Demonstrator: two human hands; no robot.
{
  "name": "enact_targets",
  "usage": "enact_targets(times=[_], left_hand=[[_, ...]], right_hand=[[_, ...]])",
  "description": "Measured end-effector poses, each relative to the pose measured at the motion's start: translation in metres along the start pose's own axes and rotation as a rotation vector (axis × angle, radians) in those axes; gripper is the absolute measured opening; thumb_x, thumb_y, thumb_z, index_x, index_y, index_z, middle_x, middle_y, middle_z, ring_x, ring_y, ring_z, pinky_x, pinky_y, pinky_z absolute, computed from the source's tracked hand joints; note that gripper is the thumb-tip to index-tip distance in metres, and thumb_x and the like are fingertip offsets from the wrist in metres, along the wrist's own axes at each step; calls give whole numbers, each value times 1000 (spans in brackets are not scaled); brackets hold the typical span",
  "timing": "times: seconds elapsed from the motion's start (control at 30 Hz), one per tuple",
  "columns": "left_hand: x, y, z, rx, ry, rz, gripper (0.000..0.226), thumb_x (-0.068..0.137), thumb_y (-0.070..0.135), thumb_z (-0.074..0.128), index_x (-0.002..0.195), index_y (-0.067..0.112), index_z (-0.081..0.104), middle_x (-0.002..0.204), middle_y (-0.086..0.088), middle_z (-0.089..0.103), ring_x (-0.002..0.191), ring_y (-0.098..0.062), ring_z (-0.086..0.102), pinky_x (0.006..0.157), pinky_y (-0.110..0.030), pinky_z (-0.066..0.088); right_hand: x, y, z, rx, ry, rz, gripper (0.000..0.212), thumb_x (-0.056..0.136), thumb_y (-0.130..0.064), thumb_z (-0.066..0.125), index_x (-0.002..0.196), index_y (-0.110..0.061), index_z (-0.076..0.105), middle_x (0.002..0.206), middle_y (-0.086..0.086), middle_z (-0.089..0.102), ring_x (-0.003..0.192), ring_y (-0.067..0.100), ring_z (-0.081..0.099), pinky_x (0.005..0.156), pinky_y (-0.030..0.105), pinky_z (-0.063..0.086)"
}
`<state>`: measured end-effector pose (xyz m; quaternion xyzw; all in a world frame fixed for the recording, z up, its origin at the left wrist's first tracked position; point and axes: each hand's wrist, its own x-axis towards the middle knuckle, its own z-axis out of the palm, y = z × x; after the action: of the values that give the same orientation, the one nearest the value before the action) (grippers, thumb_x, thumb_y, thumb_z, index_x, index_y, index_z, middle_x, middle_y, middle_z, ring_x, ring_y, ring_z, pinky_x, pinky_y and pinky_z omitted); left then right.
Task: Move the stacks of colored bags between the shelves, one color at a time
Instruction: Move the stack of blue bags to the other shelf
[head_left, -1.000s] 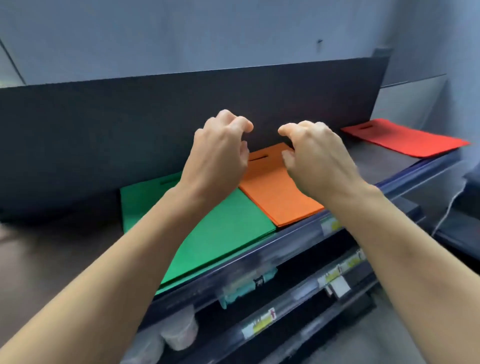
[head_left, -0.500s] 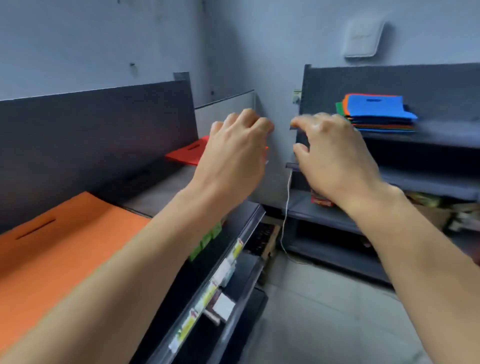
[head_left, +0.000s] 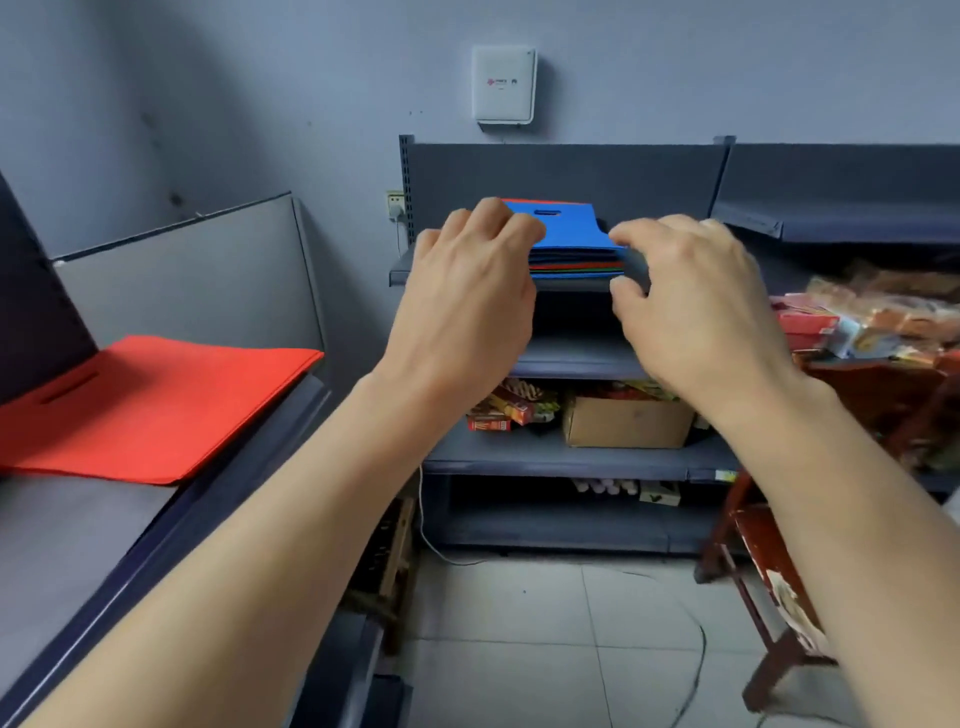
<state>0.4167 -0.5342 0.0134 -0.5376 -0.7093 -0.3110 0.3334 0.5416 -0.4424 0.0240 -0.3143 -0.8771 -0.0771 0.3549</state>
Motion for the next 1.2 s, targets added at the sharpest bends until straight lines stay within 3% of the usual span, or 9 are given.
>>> enact_targets(times=[0.2,0.53,0.93,1.2], left_hand=[[73,-59,66,-116,33,-54,30,90,4,46,116,8,60,114,-11,58,103,-31,54,89,-44,42],[153,-108,183,-239,-3,-64,31,89,3,46,116,9,60,113,-9,59,100,-28,56,86,-41,45],[244,-151,318,-127,-30,-203,30,90,5,46,116,10,60,113,-8,58,101,-26,55,85,-37,45],[301,-171,404,-95,-68,-359,31,90,5,46,116,9,61,112,-9,60,99,-28,57,84,-36,48]], right_hand=[[84,11,55,-11,7,27,34,93,-12,47,127,-10,52,123,12,56,111,32,46,90,39,38],[166,64,144,-41,-26,140,30,95,-16,47,122,-9,55,119,11,58,111,30,46,89,37,39],[291,159,257,63,-75,87,38,95,-16,46,133,-13,49,126,10,56,114,29,45,91,32,34],[369,229,318,111,-120,69,38,94,-21,49,131,-12,52,122,12,59,113,31,49,90,34,39]])
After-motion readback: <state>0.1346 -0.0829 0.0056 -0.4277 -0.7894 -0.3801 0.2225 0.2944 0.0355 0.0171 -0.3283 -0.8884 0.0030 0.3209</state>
